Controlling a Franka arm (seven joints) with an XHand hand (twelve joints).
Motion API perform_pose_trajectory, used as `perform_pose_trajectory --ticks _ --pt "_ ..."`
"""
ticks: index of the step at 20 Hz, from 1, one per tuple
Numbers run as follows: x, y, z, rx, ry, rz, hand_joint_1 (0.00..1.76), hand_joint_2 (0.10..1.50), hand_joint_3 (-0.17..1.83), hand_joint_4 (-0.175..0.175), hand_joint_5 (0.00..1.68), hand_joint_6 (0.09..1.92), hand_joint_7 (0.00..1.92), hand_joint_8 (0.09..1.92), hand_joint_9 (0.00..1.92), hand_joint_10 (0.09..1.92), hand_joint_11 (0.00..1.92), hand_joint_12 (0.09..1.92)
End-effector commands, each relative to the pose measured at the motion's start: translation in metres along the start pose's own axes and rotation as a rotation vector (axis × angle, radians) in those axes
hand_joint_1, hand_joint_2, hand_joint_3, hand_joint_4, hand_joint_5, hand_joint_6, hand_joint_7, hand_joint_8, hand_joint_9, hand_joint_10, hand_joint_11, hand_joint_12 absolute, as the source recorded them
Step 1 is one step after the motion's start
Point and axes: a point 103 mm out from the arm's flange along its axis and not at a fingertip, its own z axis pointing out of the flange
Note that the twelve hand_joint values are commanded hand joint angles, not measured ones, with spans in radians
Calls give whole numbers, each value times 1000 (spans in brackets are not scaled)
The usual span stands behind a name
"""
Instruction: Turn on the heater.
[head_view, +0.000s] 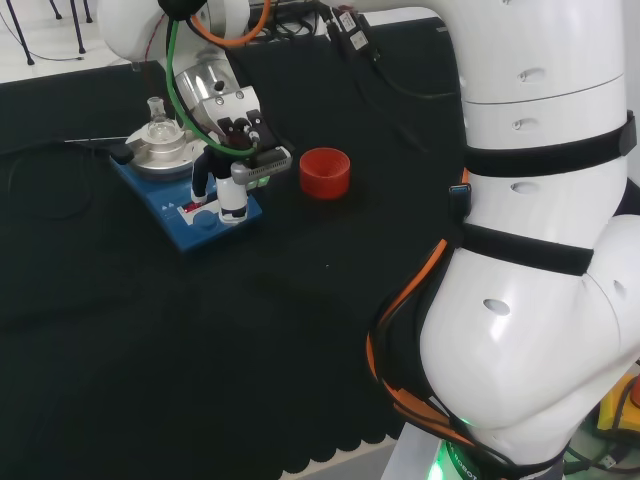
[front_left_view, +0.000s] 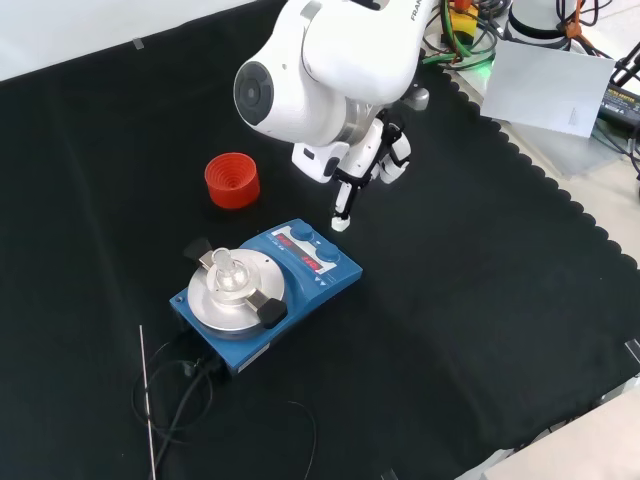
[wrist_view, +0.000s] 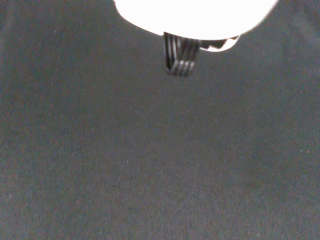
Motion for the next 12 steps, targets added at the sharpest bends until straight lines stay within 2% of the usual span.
perform_pose_trajectory --ticks 1,12 --pt "-1 4 2 7 -15 3 1551 567 1204 -21 259 87 1812 1690 1920 1486 1920 1441" --pt "-11 22 5 29 -7 -2 1550 565 1207 -20 257 87 1809 1685 1920 1477 1920 1432"
